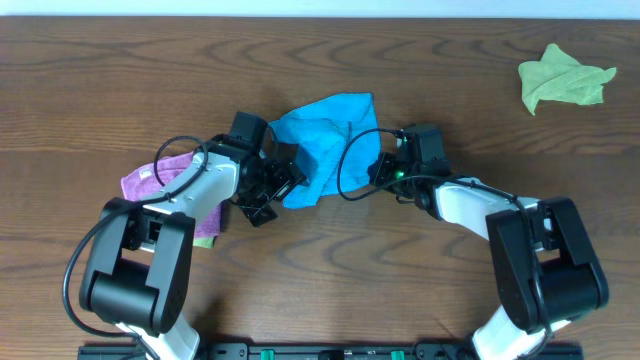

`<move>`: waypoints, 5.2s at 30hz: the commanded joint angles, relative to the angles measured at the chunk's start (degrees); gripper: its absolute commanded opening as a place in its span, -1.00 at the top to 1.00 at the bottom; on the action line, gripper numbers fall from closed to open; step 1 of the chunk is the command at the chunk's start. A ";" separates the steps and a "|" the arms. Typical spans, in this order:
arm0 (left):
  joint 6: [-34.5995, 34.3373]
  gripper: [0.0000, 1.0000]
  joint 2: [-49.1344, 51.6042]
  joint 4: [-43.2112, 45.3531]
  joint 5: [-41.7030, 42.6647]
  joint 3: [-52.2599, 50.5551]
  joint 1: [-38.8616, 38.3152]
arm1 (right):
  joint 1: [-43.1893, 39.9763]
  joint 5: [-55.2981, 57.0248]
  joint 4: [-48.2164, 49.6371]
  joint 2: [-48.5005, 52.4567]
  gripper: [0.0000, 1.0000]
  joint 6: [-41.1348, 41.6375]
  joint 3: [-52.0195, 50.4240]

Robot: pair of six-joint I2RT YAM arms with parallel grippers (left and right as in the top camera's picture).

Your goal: Fold the cloth

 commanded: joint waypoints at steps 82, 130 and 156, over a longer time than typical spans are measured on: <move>11.98 0.88 -9.18 -31.08 -22.86 0.61 -0.50 | -0.09 17.05 -50.93 -28.57 0.97 -4.24 -1.03; 15.41 -0.25 -9.44 -40.04 -24.92 17.66 0.55 | 22.95 32.20 -46.82 -0.76 -0.37 -37.22 25.33; 30.10 -0.20 -11.39 -36.50 -5.35 18.27 20.44 | 27.26 34.60 -41.40 7.67 -0.26 -40.19 25.33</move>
